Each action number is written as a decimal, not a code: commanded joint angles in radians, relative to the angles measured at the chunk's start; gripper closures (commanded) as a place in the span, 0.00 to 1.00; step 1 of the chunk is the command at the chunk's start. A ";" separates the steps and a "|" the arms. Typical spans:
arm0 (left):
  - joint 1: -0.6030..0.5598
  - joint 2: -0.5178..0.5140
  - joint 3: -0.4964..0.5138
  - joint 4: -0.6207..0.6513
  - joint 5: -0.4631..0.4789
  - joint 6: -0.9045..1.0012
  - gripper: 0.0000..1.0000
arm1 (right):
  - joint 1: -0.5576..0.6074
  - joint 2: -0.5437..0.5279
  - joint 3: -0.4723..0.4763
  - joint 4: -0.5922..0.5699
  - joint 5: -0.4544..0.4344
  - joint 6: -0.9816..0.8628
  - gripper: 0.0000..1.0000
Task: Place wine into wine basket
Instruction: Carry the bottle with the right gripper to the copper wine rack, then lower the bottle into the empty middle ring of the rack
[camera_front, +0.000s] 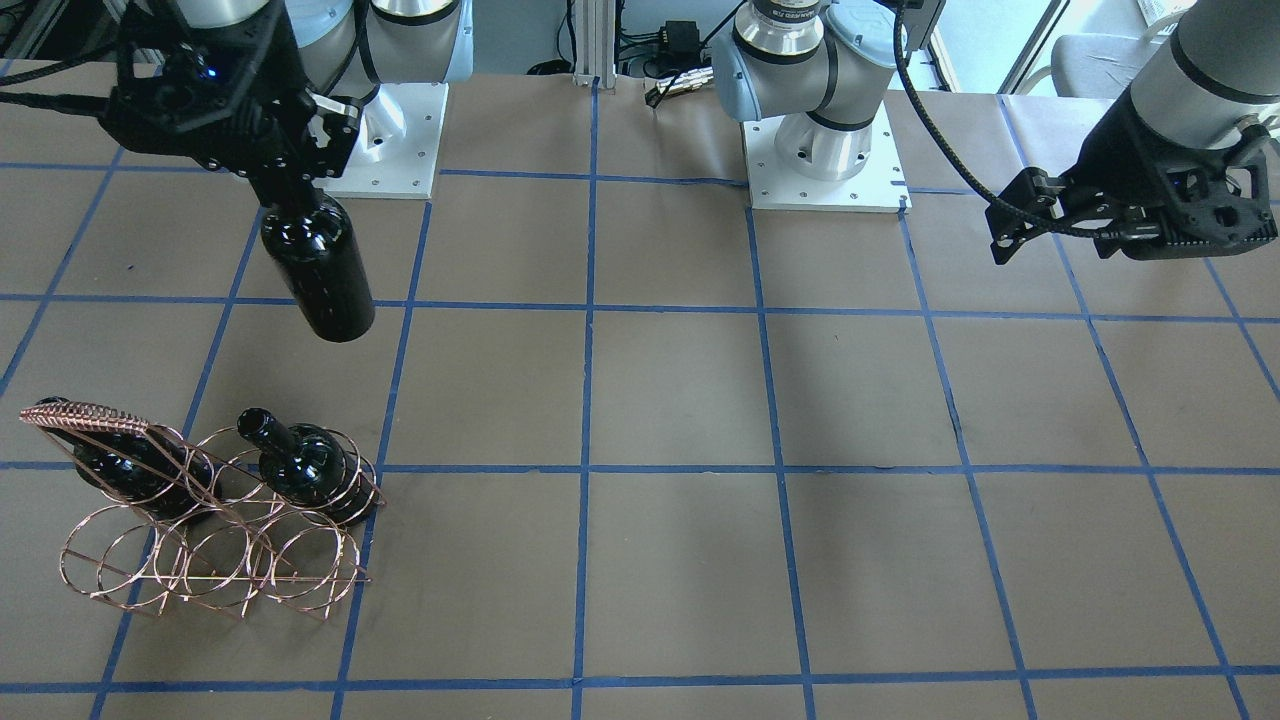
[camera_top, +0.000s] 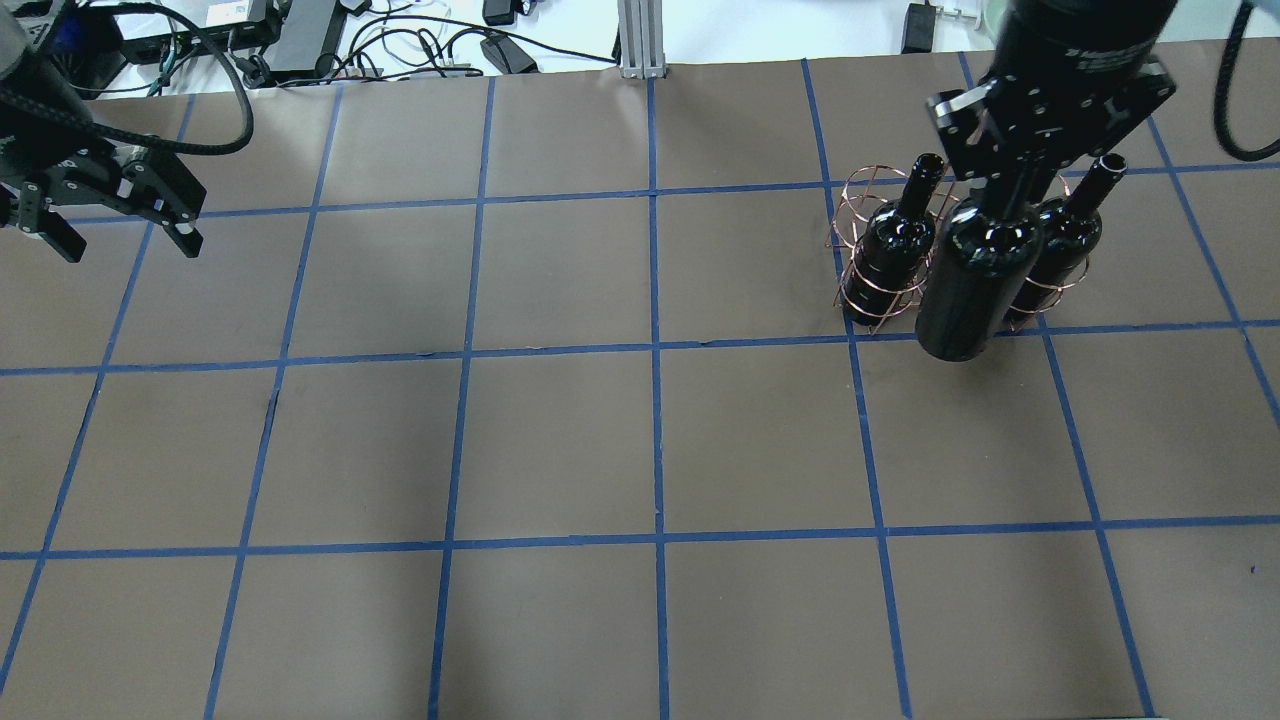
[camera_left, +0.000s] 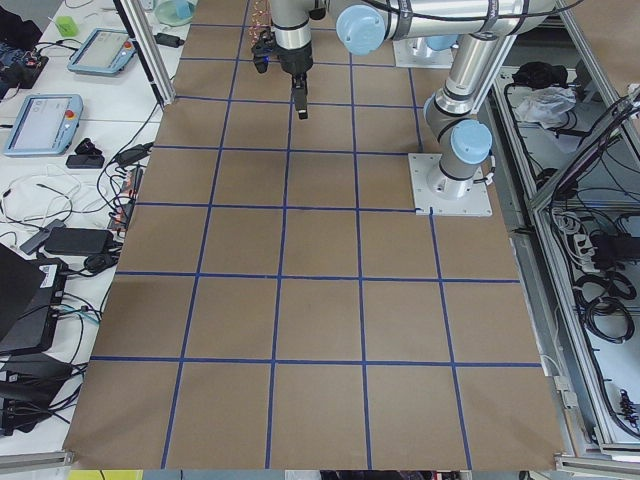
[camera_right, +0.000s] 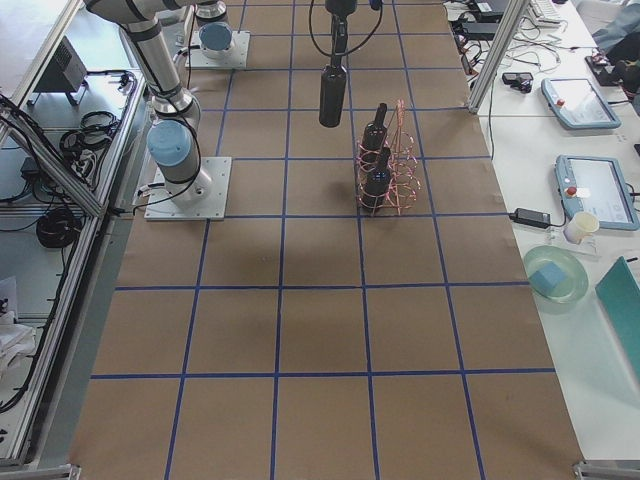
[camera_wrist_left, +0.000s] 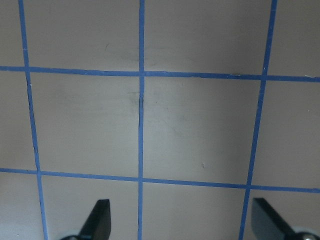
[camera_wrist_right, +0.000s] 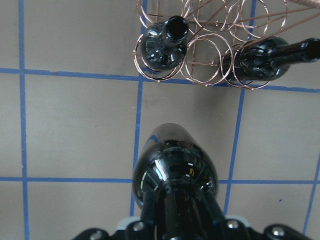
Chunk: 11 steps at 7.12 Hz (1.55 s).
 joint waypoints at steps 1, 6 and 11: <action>-0.035 0.003 -0.008 0.004 -0.050 -0.028 0.00 | -0.135 0.008 0.001 -0.010 0.053 -0.112 1.00; -0.182 0.028 -0.012 0.022 -0.058 -0.172 0.00 | -0.171 0.102 -0.021 -0.183 0.084 -0.130 1.00; -0.238 0.048 -0.051 0.022 -0.053 -0.217 0.00 | -0.170 0.179 -0.041 -0.239 0.109 -0.117 1.00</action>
